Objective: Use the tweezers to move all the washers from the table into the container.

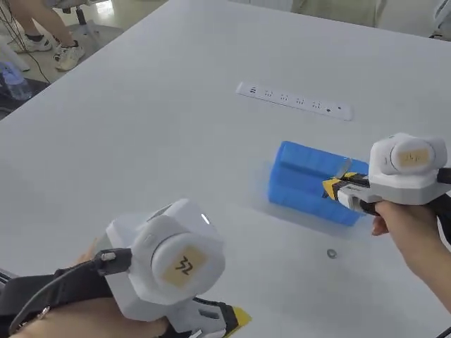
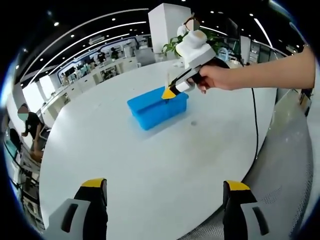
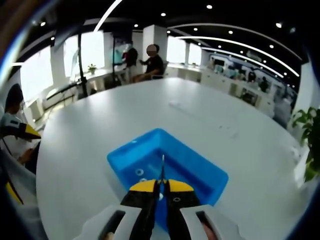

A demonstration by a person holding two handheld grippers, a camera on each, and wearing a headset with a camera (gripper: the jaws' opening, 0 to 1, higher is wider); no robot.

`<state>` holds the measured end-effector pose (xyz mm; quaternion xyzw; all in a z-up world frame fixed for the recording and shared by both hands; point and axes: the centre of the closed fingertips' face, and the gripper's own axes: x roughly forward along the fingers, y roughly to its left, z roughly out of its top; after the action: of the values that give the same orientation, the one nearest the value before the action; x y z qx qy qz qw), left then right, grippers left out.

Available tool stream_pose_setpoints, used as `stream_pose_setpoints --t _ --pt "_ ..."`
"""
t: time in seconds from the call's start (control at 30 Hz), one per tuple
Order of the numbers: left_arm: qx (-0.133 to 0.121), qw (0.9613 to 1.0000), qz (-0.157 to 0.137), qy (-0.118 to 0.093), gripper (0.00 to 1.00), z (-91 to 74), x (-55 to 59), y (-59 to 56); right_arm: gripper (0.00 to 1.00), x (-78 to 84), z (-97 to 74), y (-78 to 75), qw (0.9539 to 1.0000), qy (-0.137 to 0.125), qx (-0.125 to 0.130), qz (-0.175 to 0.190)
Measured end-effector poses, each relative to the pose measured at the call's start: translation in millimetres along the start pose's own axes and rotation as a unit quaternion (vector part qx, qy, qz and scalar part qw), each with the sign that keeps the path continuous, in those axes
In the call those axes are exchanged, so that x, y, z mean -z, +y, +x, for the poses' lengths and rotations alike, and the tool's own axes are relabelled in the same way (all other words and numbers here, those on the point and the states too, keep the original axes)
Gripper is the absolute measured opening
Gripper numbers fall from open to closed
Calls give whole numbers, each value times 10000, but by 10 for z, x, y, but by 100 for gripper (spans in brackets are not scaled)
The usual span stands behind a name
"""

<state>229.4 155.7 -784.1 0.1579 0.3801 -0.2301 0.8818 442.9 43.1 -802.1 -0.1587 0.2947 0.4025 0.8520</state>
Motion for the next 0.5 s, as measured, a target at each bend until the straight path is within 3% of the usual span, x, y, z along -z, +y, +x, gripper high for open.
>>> stream_pose_setpoints --t 0.33,0.5 --pt "175 9992 -157 -313 99 -65 -152 -79 3 -154 -260 6 9996 -273 64 0" --pt "217 9989 -102 -400 99 -76 -194 -107 3 -257 -388 55 9988 -478 90 -40"
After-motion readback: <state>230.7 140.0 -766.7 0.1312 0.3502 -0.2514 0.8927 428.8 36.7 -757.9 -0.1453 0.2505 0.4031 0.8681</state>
